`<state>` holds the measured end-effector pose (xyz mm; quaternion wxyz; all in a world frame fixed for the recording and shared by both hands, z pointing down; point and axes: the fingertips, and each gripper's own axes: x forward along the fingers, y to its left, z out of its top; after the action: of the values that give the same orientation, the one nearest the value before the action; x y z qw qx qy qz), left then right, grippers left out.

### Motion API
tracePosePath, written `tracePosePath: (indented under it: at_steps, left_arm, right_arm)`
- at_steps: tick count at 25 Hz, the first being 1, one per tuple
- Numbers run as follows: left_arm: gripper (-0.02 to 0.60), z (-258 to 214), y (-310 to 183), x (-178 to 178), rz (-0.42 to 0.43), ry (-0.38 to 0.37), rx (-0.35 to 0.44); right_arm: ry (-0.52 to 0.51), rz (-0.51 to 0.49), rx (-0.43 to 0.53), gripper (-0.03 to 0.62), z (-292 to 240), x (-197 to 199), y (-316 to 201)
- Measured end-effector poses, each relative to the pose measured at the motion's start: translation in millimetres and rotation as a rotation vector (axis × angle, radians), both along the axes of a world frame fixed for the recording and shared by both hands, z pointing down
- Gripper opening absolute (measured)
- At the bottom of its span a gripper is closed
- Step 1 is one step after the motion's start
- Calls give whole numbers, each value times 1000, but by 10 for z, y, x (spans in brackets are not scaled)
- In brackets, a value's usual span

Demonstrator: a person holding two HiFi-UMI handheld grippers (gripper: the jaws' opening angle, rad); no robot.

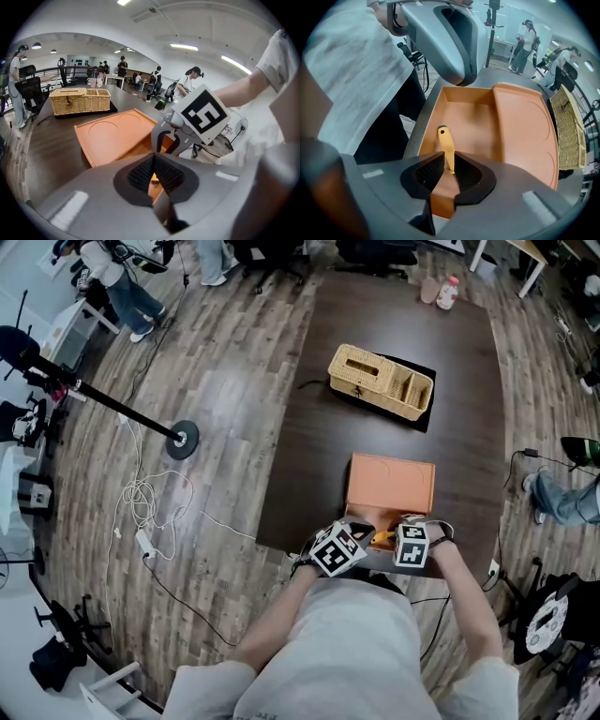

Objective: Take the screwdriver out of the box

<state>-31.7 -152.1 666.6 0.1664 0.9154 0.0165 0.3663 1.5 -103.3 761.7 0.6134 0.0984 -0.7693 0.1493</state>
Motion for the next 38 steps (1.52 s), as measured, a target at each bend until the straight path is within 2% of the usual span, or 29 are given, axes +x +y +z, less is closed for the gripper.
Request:
tracePosePath:
  at_steps: [4,9,13,18,22,24,31,38]
  left_arm:
    - [54,14,4,-12,-5,2,-21]
    - [54,48,-62,-59,5,-23,22]
    - [54,79,-113,-113,-21,-24,10]
    - [54,53,-96,-124,-30,-22,7]
    - [54,86,-32,-141,-27,-51,13]
    - [54,81,-41,-129,-32,-44,21]
    - [54,124,-31,-117,-59,-36,18]
    - [54,185,-58,-119,-99,-24,11]
  right_arm:
    - [9,-13,-16,68,45,9,45]
    - [43,-55,-8,115,144,16,91]
    - [66,-80,26,127,224,-10,81]
    - [76,-111,79,127,277,-78,38]
    - [75,-134,68,126,306,-98,32]
    - [78,-147,72,124,317,-101,19]
    - [76,-139,61,121,385,-113,12]
    - [61,-83,79,110,415,-138,-6]
